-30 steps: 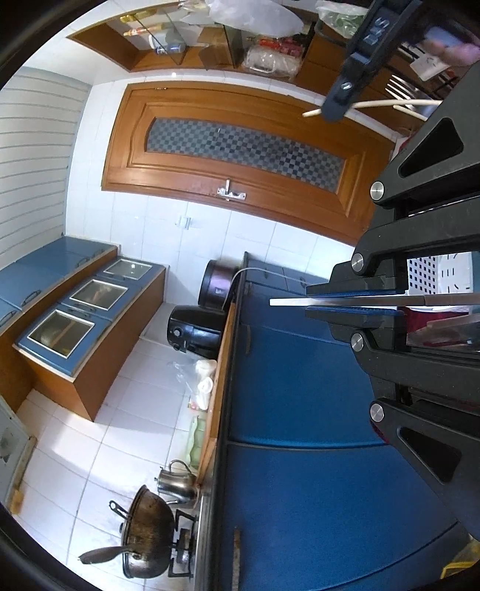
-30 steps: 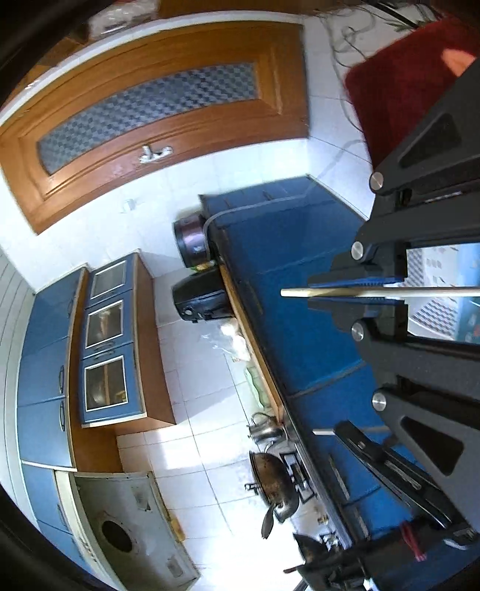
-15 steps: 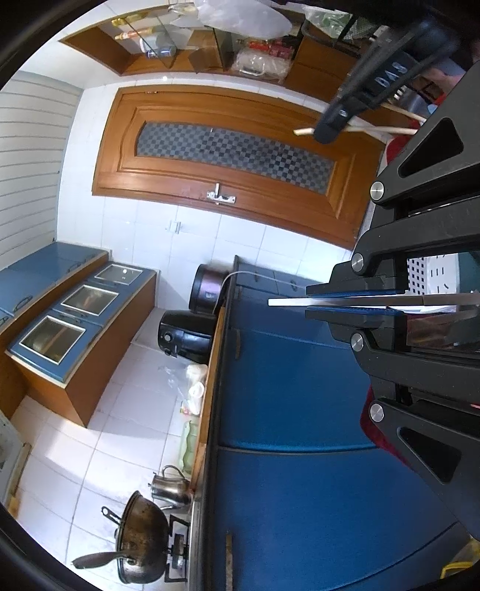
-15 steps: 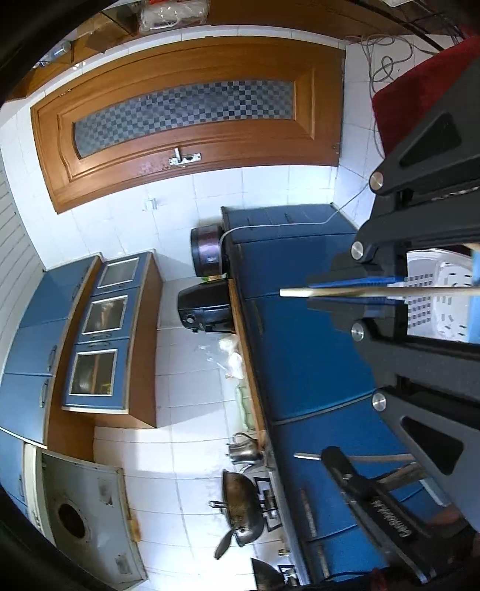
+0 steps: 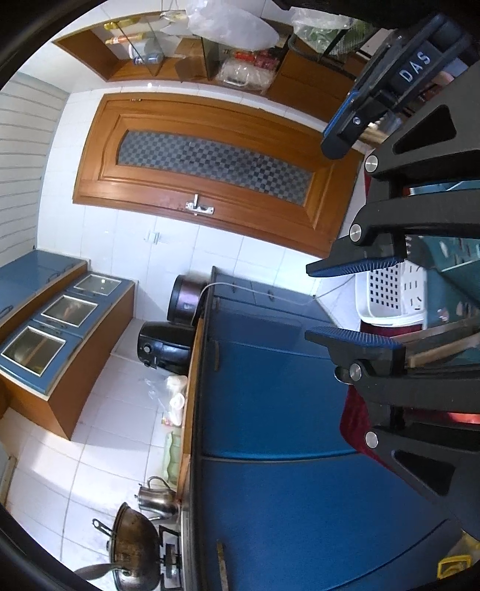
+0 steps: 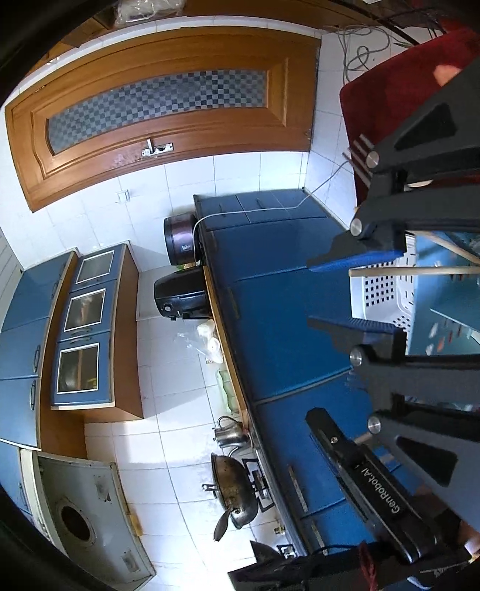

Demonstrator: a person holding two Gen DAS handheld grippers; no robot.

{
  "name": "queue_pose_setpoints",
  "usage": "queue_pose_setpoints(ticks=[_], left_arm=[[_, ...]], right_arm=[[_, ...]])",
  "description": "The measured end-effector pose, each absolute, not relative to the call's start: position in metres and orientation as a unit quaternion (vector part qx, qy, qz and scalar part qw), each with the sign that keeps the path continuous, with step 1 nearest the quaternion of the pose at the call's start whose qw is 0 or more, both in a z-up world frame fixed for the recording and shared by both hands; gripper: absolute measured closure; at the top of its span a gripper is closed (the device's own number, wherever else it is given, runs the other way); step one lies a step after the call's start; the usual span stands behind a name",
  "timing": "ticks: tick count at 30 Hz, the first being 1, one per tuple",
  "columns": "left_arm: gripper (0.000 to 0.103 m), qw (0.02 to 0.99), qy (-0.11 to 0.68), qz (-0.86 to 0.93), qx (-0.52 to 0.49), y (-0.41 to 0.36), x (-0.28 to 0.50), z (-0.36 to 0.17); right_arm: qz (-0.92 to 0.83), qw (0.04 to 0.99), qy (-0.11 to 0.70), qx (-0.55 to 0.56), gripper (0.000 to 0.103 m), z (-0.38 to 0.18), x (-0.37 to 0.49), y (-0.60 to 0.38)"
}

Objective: Organize utensils
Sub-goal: 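Lift both chopsticks over the caddy, lower them in and open both tools, then withdraw both open tools from the caddy toward the remaining utensils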

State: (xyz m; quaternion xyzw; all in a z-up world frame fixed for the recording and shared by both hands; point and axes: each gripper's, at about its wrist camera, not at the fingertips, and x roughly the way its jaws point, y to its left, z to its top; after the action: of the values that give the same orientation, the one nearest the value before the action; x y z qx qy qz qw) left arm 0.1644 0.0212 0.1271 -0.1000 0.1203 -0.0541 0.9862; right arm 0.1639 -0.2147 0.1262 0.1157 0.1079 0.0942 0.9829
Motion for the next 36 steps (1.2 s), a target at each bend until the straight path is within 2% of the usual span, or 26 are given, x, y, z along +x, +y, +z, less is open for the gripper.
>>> queue_pose_setpoints(ticks=[14, 36], left_arm=[[0.074, 0.984, 0.147, -0.054, -0.088, 0.028, 0.111, 0.147], [0.074, 0.965, 0.240, -0.086, -0.058, 0.015, 0.041, 0.135]], right_arm=[[0.100, 0.976, 0.137, 0.140, 0.076, 0.148, 0.107, -0.218], [0.095, 0.957, 0.241, 0.131, 0.075, 0.118, 0.037, -0.213]])
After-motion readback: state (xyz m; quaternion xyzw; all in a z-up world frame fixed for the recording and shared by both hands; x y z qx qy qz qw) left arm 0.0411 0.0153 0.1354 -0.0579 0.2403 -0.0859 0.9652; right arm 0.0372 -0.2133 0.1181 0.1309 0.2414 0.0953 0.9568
